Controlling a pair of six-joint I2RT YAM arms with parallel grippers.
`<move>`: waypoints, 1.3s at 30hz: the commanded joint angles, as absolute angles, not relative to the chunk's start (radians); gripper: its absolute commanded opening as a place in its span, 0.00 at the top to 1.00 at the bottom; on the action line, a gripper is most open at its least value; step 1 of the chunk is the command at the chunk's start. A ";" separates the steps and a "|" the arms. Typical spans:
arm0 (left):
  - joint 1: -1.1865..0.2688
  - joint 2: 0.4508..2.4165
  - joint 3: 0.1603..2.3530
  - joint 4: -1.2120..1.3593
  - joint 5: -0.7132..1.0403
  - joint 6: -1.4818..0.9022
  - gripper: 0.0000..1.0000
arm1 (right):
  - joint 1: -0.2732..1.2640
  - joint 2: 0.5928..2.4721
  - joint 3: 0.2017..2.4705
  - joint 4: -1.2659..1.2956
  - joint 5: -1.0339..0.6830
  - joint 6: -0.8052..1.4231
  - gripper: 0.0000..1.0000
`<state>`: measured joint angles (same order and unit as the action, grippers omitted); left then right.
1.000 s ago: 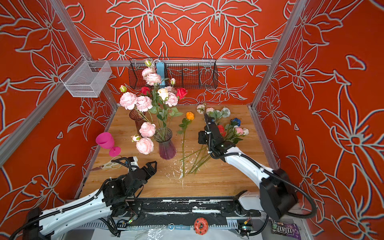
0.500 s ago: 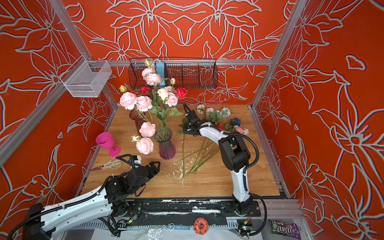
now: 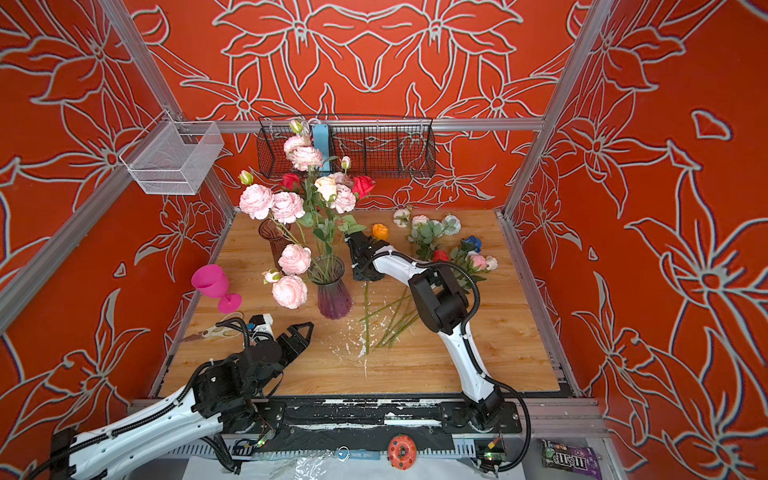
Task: Arrange the flowers into the vase
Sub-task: 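Close the right gripper on the orange rose stem below its leaves, then lift the orange rose high with the right gripper toward the purple vase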
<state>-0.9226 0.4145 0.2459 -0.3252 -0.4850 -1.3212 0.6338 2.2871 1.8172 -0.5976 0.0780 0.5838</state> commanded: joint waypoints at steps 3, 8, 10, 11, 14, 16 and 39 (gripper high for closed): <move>-0.917 0.351 0.243 -0.402 -0.530 -1.296 0.11 | 0.617 2.287 1.781 -0.611 0.124 0.616 0.71; -0.918 0.290 0.241 -0.435 -0.544 -1.283 0.11 | 0.590 2.177 1.622 -0.487 0.134 0.659 0.86; -0.917 0.276 0.238 -0.443 -0.548 -1.281 0.11 | 0.581 2.121 1.551 -0.422 0.127 0.670 0.91; -0.917 0.269 0.236 -0.445 -0.548 -1.280 0.11 | 0.577 2.084 1.510 -0.385 0.123 0.675 0.93; -0.917 0.264 0.230 -0.444 -0.542 -1.287 0.11 | 0.572 1.926 1.377 -0.262 0.117 0.702 0.96; -0.917 0.265 0.235 -0.452 -0.529 -1.286 0.11 | 0.570 1.814 1.268 -0.134 0.112 0.722 0.97; -0.917 0.453 0.210 -0.076 -0.400 -1.127 0.11 | 0.546 1.068 0.654 0.327 0.128 0.723 1.00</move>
<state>-0.9218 0.4263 0.2207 -0.1642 -0.4011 -1.1511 0.5503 1.1561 0.6968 0.3080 0.0734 0.7376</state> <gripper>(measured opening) 0.886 0.072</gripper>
